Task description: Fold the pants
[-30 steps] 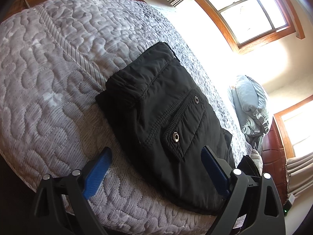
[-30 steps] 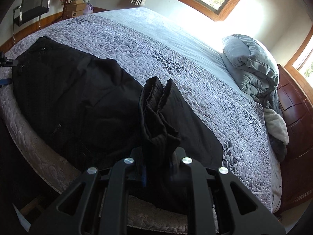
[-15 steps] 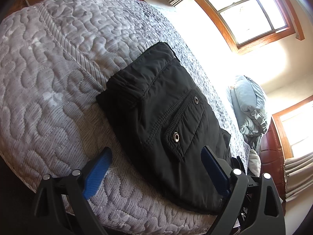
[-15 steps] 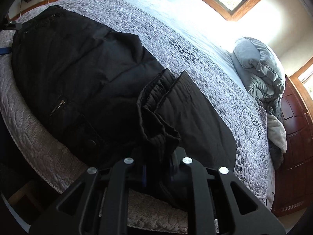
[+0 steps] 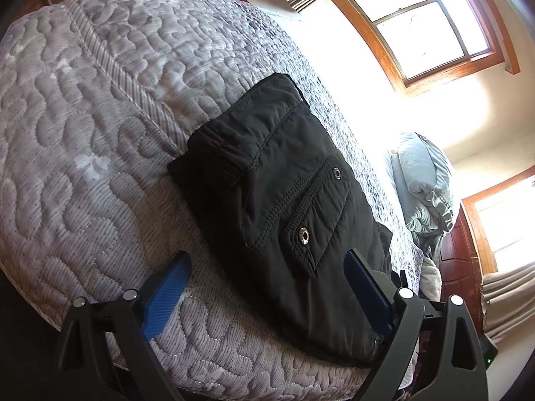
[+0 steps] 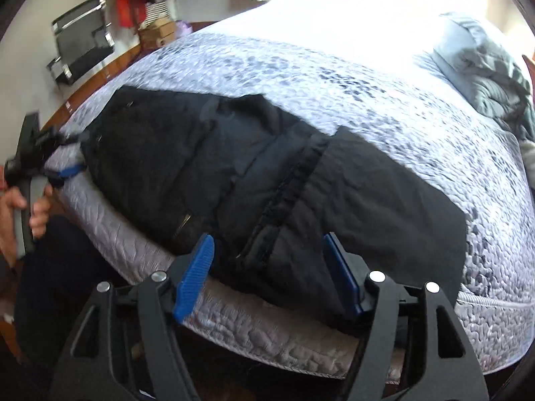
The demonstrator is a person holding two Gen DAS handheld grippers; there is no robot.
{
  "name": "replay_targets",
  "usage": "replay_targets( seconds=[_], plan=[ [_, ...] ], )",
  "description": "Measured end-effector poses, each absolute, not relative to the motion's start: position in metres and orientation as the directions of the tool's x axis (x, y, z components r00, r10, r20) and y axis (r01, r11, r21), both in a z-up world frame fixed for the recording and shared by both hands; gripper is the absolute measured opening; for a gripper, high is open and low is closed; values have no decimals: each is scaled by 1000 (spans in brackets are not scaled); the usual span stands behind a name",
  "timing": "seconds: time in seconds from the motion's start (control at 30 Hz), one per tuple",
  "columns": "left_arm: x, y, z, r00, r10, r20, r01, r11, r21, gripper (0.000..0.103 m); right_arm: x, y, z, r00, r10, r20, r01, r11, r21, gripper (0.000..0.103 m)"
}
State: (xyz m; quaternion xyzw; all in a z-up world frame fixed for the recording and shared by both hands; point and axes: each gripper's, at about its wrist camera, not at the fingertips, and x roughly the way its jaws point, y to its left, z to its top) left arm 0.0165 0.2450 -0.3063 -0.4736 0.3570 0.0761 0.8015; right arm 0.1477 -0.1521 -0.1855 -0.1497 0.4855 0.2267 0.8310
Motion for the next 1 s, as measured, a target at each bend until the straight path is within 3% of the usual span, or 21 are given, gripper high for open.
replay_targets(
  seconds=[0.1, 0.33, 0.37, 0.4, 0.47, 0.5, 0.73, 0.9, 0.93, 1.0],
  plan=[
    [17, 243, -306, 737, -218, -639, -454, 540, -709, 95, 193, -155, -185, 390, 164, -906, -420, 907, -17, 60],
    [13, 248, -307, 747, -236, -622, -443, 522, -729, 95, 235, -124, -230, 293, 40, -955, -393, 916, -82, 52],
    [13, 248, -307, 746, -236, -623, -442, 524, -728, 95, 237, -125, -235, 274, 26, -961, -388, 918, -85, 44],
    [13, 249, -306, 746, -236, -623, -440, 527, -727, 95, 237, -124, -238, 256, 30, -966, -382, 921, -73, 27],
    [13, 250, -306, 747, -238, -620, -436, 528, -729, 95, 236, -126, -242, 222, 66, -973, -372, 928, -22, 4],
    [13, 251, -306, 748, -240, -618, -435, 526, -731, 95, 233, -125, -242, 223, 69, -972, -370, 929, -19, 2],
    [10, 260, -310, 762, -258, -594, -421, 500, -757, 96, 213, -119, -220, 236, 132, -963, -401, 916, 27, 1],
    [8, 262, -313, 763, -267, -588, -416, 493, -764, 97, 222, -117, -241, 170, 134, -976, -395, 917, 57, 3],
    [9, 262, -313, 761, -270, -590, -416, 494, -763, 97, 222, -115, -242, 163, 137, -977, -405, 912, 60, 7],
    [9, 262, -312, 755, -274, -596, -419, 498, -759, 97, 221, -114, -237, 144, 156, -977, -418, 905, 82, 25]
  ],
)
